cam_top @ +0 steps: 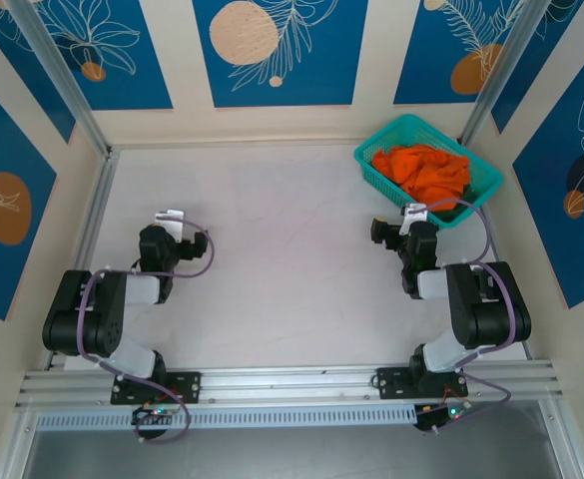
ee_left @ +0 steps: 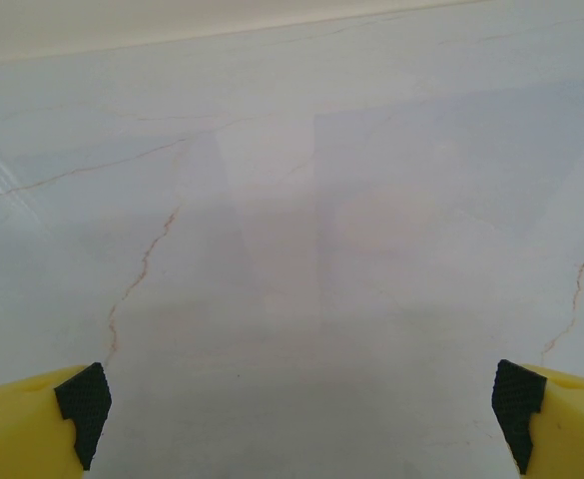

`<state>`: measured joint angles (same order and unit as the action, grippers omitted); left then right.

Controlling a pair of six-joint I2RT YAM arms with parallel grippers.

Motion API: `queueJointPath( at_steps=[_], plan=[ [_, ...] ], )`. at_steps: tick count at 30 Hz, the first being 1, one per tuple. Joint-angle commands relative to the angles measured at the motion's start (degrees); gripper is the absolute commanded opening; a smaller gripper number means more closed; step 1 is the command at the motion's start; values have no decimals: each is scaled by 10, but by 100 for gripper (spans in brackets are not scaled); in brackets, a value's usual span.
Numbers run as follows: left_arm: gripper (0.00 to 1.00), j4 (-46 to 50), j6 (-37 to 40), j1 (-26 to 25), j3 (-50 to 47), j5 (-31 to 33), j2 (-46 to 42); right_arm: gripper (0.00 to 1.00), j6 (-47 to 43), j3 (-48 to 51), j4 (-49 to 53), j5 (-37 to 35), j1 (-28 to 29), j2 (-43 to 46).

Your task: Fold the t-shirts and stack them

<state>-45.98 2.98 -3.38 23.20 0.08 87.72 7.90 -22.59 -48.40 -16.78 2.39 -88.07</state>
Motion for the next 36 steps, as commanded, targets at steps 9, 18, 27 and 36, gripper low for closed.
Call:
queueJointPath(
  at_steps=[9, 18, 27, 36],
  plan=[
    [100, -2, -4, 4, 6, -3, 3, 99, 4, 3, -11, -3, -5, 8],
    [100, 159, -14, 3, 60, 29, -89, 99, -18, -62, 214, -44, 22, 125],
    [100, 483, -179, -1, 311, 51, -172, 99, 141, -154, 559, -101, 31, 400],
    [100, 499, -430, 12, 282, 67, -211, 99, 291, -294, 799, -22, -95, 365]
  ],
)
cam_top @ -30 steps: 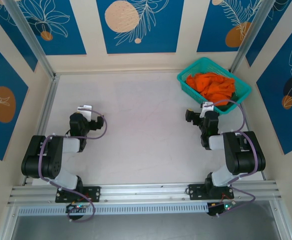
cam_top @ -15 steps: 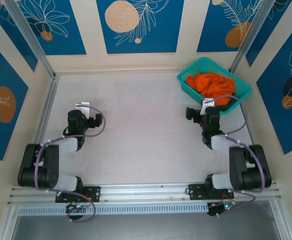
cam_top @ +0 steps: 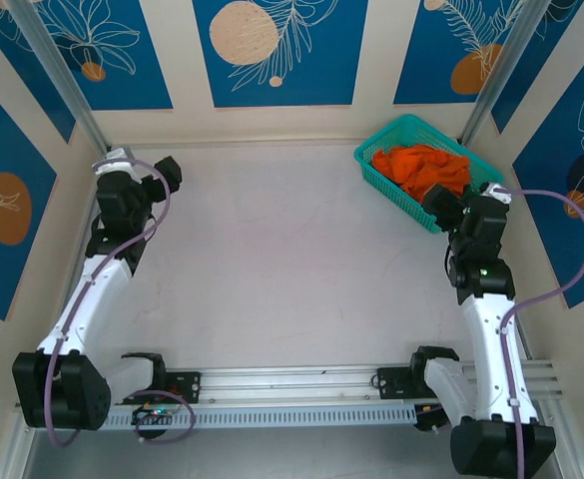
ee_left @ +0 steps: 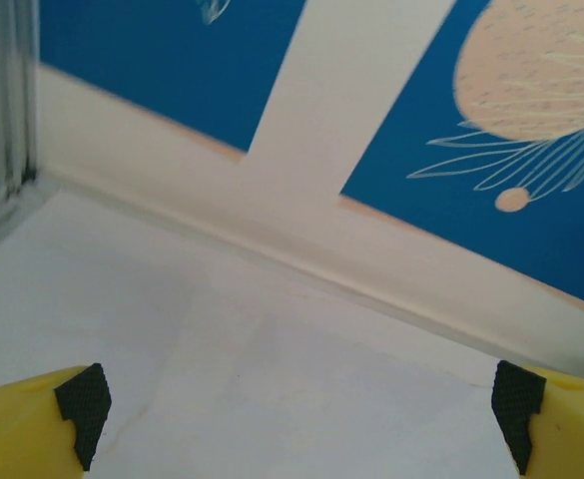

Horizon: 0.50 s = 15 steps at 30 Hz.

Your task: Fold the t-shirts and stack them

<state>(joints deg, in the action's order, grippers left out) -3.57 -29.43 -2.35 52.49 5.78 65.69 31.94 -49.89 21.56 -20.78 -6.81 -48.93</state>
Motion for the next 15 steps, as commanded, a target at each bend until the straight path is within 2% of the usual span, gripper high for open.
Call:
queueJointPath(
  at_steps=[1, 4, 8, 10, 12, 15],
  plan=[
    [100, 81, -124, -3, -17, 14, 11, 99, 54, -32, 102, 12, -5, -38],
    [100, 117, -136, -56, -8, 16, 34, 97, 58, -88, 100, 39, -19, -125],
    [100, 175, -130, -178, 20, 55, 75, 66, 59, -251, 177, 95, -36, -324],
    [100, 188, -118, -224, 29, 36, 96, 64, 76, -325, 218, 90, -43, -408],
    [100, 222, -85, -265, 49, 6, 121, 64, 88, -377, 216, 108, -50, -475],
    [100, 286, -33, -301, 73, -32, 140, 66, 95, -468, 245, 126, -51, -576]
  ],
)
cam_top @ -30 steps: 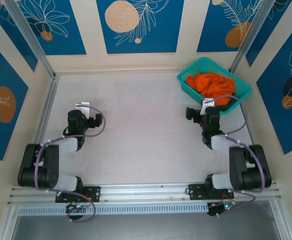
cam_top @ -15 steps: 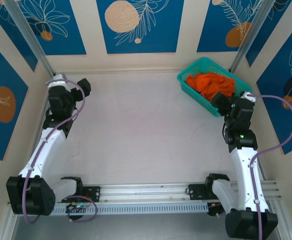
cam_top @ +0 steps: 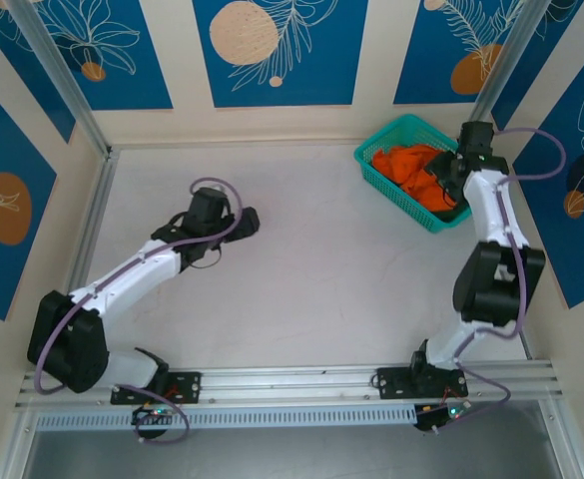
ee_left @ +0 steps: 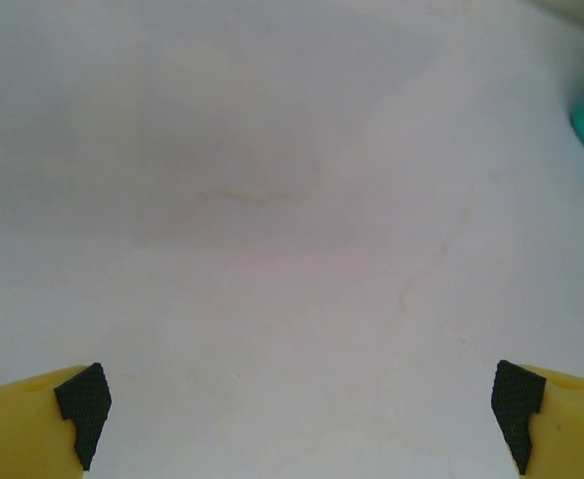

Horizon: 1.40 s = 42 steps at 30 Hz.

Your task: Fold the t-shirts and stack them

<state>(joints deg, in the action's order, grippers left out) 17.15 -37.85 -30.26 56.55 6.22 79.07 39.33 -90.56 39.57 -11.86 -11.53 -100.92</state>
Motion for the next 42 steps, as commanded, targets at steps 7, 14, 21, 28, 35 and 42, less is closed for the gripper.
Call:
queueJointPath(
  at_steps=[7, 14, 21, 28, 35, 42],
  plan=[
    [100, 162, 99, -53, 9, -59, -34, 48, 48, -231, 146, 88, 1, -226],
    [100, 185, 119, -55, -12, -32, -75, 5, 40, -292, 139, 96, 20, -231],
    [93, 222, 167, -55, 61, -7, -64, 0, 53, -306, 105, 79, 64, -87],
    [96, 247, 155, -55, 129, 63, -75, 0, 30, -389, 52, 85, 136, 40],
    [97, 310, 102, -56, 169, 288, -115, 0, 50, -394, 15, 227, 222, 95],
    [100, 330, 105, -55, 152, 410, -144, 0, 76, -246, -34, 283, 344, 128]
  ],
)
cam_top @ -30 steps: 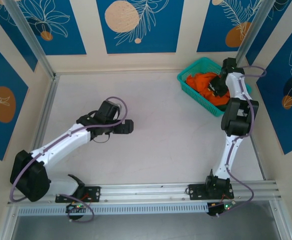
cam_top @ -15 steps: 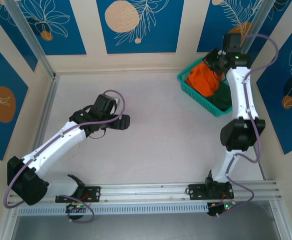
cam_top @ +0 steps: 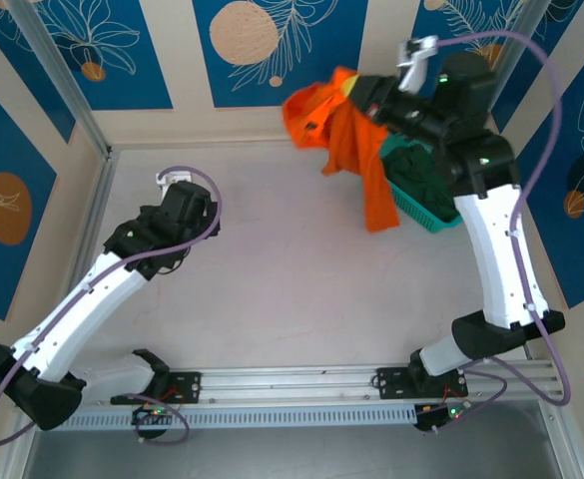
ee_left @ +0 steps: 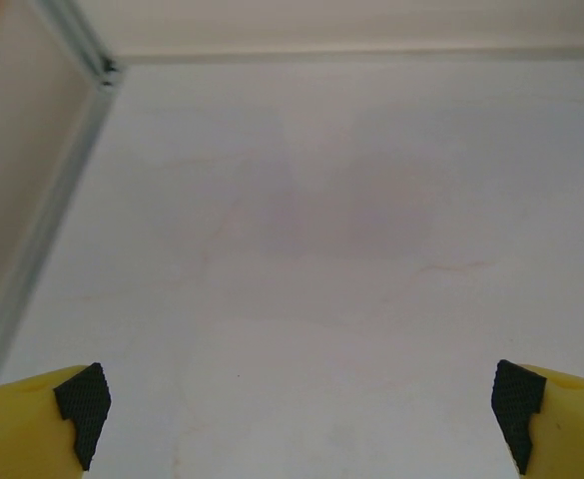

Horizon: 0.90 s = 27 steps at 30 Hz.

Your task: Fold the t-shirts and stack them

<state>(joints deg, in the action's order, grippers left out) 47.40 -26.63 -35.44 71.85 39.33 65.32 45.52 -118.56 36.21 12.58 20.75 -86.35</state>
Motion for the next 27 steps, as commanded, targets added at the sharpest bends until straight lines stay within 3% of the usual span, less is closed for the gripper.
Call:
queueJointPath(
  at_steps=[1, 2, 3, 5, 7, 9, 10, 12, 15, 20, 24, 27],
  plan=[
    [100, 32, -11, -3, -1, 77, -5, 1, 22, 51, 23, 34, 23, -25],
    [100, 37, -17, -3, -1, 71, -3, 5, 21, 68, 38, 37, 23, -31],
    [100, 38, -22, -3, -4, 59, 0, 16, 7, 83, 62, 41, 24, -45],
    [100, 46, -39, -2, -6, 31, 9, 45, -21, 72, 173, -2, 20, -85],
    [100, 62, -63, -2, -5, -7, 25, 51, -38, 76, 288, -56, 8, -113],
    [100, 75, -90, -1, -7, -50, 36, 53, -35, 148, 284, -55, -10, -82],
    [100, 75, -105, -1, -13, -78, 38, 60, -23, 206, 251, -48, -16, -46],
    [100, 65, -132, 0, -32, -135, 37, 82, -2, 308, 186, -40, -28, 24],
    [100, 36, -197, 1, -75, -217, 35, 84, 14, 432, 148, -27, -53, 96],
    [99, -36, -366, 7, -152, -346, 45, 81, 2, 574, 140, 2, -69, 153],
    [93, -163, -488, 5, -208, -404, 63, 77, 3, 658, 110, 26, -75, 181],
    [89, -223, -532, -7, -189, -442, 120, 75, -2, 697, 94, 30, -75, 187]
  ],
)
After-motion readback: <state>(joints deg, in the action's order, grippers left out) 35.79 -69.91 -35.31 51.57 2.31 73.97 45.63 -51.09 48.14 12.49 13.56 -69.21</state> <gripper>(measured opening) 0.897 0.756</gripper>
